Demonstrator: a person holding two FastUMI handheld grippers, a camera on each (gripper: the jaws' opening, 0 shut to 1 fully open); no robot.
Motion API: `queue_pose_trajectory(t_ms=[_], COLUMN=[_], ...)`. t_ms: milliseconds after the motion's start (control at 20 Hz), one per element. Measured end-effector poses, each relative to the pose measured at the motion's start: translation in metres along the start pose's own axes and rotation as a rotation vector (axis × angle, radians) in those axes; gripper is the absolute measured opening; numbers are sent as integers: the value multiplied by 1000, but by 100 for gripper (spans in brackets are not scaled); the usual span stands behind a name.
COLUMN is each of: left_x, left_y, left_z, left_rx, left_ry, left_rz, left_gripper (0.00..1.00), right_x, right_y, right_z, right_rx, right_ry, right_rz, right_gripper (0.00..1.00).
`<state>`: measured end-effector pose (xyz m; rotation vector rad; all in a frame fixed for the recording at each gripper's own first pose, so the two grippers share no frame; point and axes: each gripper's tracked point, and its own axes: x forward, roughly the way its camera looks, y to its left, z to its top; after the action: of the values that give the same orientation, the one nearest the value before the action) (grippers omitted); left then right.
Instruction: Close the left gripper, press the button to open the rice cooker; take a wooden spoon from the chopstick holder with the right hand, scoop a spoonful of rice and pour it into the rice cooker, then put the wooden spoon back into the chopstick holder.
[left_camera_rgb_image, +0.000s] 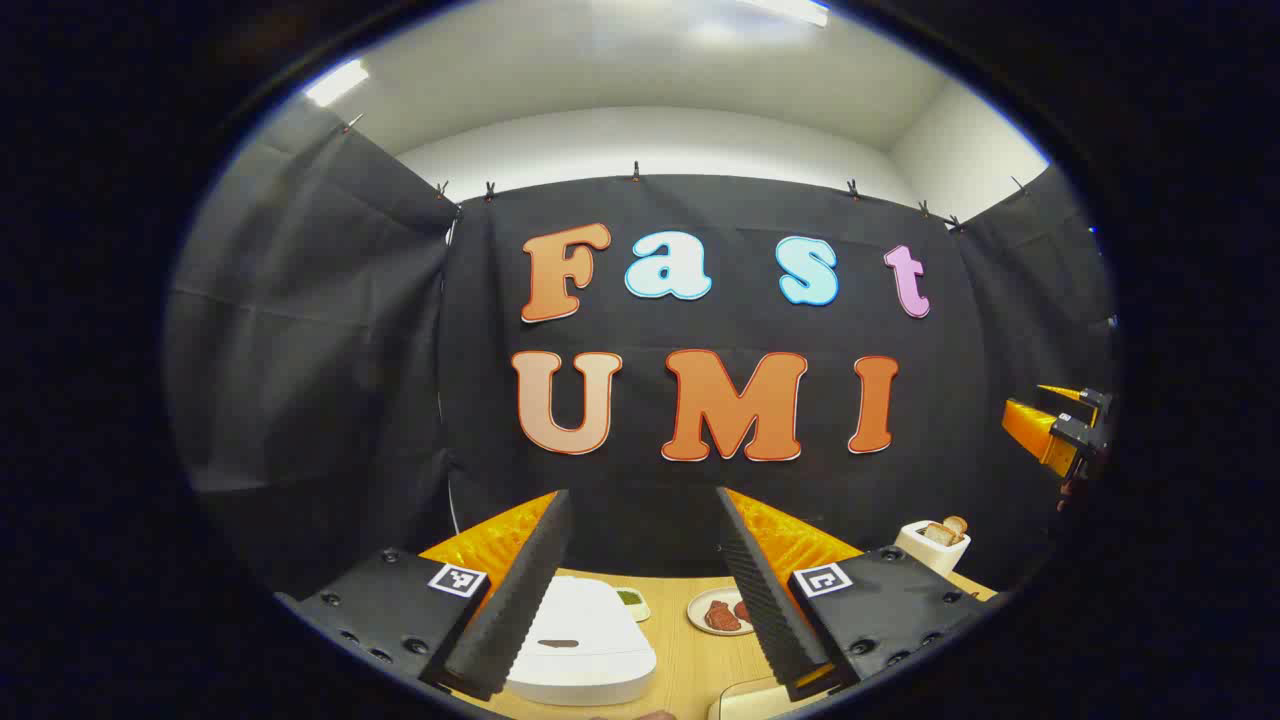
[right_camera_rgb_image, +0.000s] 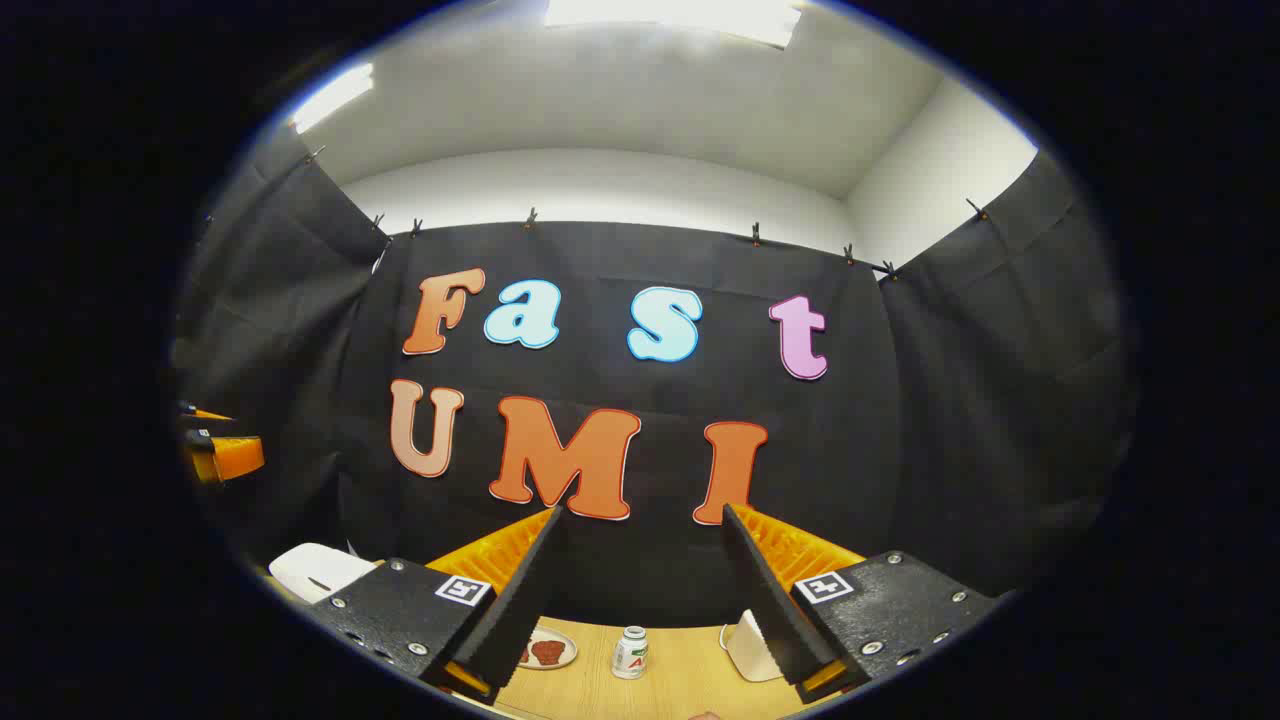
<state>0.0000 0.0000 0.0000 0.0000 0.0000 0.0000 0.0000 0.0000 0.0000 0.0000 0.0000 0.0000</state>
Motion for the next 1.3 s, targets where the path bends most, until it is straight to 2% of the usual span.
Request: queue_pose_trajectory(t_ms=[500,1300], left_x=[2,10], left_y=[-39,-35], left_z=[24,28], left_rx=[26,29], left_ry=[-44,-43], left_rz=[-57,-56], left_gripper=[96,96], right_x=[-15,-18], right_y=[-3,-5], right_z=[-6,-14], right_rx=[-2,8], right_ry=[10,45], right_rz=[15,9], right_gripper=[95,95])
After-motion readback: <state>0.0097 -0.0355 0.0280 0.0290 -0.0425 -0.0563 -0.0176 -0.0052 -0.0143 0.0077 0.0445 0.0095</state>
